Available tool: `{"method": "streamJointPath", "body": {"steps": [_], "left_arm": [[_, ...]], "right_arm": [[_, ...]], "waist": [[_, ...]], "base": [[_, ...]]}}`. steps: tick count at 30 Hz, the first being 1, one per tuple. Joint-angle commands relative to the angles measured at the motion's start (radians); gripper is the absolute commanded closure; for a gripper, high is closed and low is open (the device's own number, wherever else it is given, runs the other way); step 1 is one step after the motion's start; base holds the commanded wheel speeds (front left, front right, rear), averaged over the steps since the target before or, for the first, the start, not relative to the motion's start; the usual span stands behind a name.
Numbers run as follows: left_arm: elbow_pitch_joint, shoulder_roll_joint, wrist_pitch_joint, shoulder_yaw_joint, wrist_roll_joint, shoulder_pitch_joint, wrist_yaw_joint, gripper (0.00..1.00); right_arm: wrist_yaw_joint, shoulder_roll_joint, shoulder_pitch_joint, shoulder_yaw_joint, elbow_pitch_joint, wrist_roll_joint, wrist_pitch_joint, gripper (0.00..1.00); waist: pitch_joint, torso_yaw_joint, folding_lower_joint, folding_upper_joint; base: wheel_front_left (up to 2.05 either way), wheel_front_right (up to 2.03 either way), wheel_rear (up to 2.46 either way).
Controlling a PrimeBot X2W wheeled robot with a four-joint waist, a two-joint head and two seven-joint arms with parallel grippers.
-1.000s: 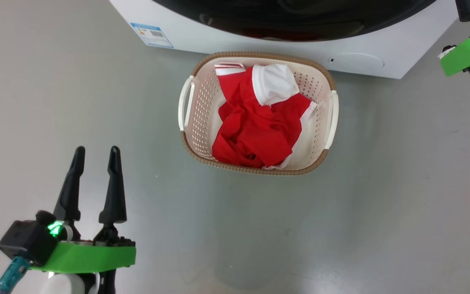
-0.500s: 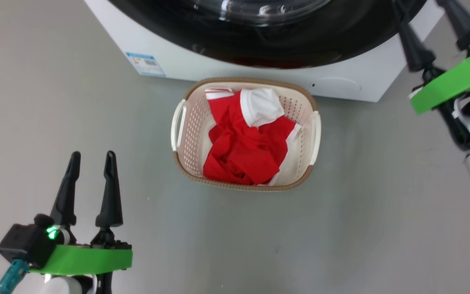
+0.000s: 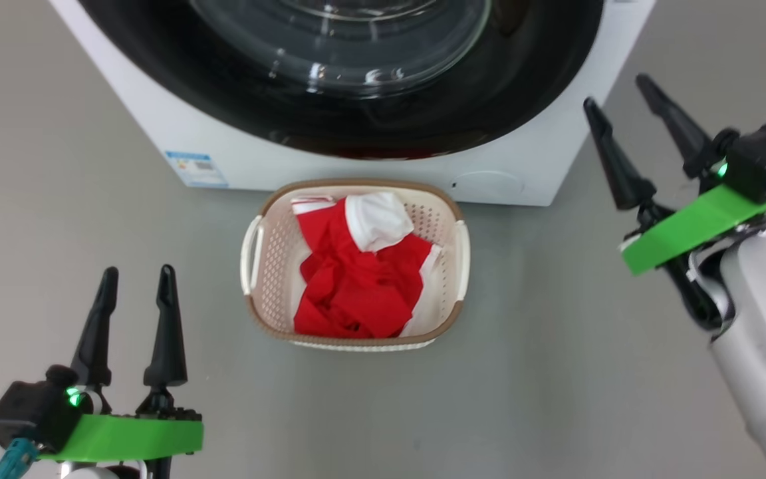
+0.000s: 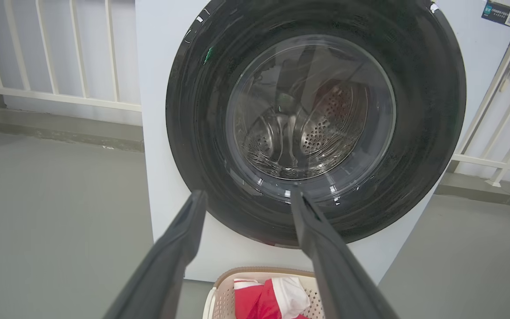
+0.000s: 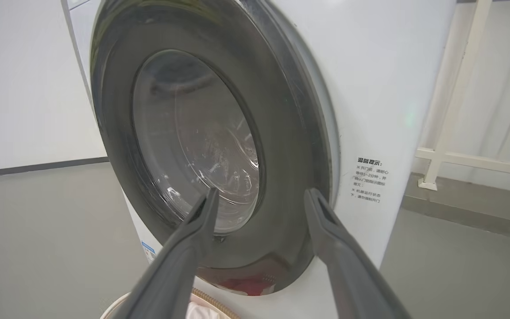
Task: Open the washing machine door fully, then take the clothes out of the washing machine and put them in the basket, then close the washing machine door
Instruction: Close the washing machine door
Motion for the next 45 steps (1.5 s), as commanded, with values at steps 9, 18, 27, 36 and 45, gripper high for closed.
{"method": "streamJointPath", "body": {"steps": [9, 18, 27, 36, 45], "left_arm": [[-0.020, 0.038, -0.009, 0.035, -0.002, 0.030, -0.003, 0.00], [-0.015, 0.044, -0.009, 0.036, -0.036, 0.057, -0.003, 0.00], [-0.025, 0.056, -0.009, 0.030, -0.047, 0.085, -0.002, 0.00], [-0.035, 0.063, -0.007, 0.021, -0.040, 0.100, 0.005, 0.00], [-0.034, 0.065, -0.005, 0.016, -0.047, 0.099, 0.012, 0.00]], "right_arm": [[-0.005, 0.055, 0.145, -0.026, -0.078, -0.016, -0.004, 0.00], [-0.005, 0.090, 0.268, -0.074, -0.133, -0.032, -0.004, 0.00], [-0.005, 0.123, 0.382, -0.111, -0.173, -0.046, -0.004, 0.00], [-0.005, 0.133, 0.422, -0.145, -0.185, -0.057, -0.004, 0.00], [-0.005, 0.135, 0.427, -0.158, -0.192, -0.064, -0.004, 0.00]], "waist": [[-0.080, -0.098, 0.0000, 0.0000], [-0.121, -0.148, 0.0000, 0.0000], [-0.156, -0.178, 0.0000, 0.0000], [-0.159, -0.184, 0.0000, 0.0000], [-0.153, -0.176, 0.0000, 0.0000]], "base": [[0.00, 0.00, 0.00], [0.00, 0.00, 0.00], [0.00, 0.00, 0.00], [0.00, 0.00, 0.00], [0.00, 0.00, 0.00]]}}
